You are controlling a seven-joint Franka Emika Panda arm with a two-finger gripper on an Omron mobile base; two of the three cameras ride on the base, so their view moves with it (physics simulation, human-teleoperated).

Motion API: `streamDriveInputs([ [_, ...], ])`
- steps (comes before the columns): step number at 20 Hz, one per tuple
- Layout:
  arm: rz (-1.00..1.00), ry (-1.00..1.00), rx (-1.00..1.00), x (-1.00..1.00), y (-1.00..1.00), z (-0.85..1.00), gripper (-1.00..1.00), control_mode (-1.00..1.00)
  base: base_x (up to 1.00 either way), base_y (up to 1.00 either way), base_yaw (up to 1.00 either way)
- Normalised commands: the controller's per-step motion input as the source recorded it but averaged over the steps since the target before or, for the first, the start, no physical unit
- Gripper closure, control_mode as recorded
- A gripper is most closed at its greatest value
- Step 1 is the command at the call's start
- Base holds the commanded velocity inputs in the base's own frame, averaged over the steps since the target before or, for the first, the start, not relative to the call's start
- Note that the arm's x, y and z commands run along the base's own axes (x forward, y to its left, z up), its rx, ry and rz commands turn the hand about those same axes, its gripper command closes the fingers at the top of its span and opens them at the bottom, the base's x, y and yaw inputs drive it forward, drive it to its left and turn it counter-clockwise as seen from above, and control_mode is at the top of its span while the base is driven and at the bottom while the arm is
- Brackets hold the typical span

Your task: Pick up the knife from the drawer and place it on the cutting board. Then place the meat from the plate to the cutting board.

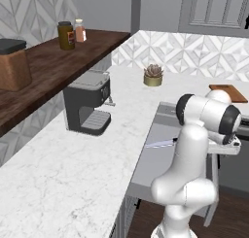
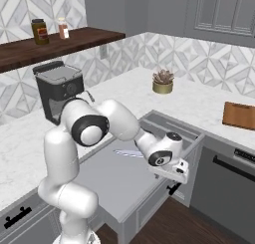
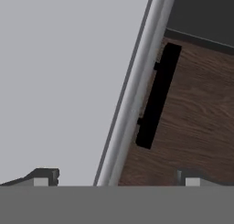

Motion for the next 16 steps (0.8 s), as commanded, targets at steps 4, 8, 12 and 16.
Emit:
streamDriveInputs([
  [4, 0.0, -0.11, 0.03, -0.01, 0.29, 0.78, -1.0, -1.0, 0.0, 0.0, 0.0],
  [8, -0.07, -0.06, 0.02, 0.23, 0.59, 0.63, -1.0, -1.0, 0.0, 0.0, 0.0],
  [12, -0.22, 0.0, 0.03, 0.44, 0.47, 0.3, -1.0, -1.0, 0.0, 0.0, 0.0],
  [16, -0.29, 0.0, 0.05, 0.24, 0.09, 0.14, -1.0, -1.0, 0.0, 0.0, 0.0],
])
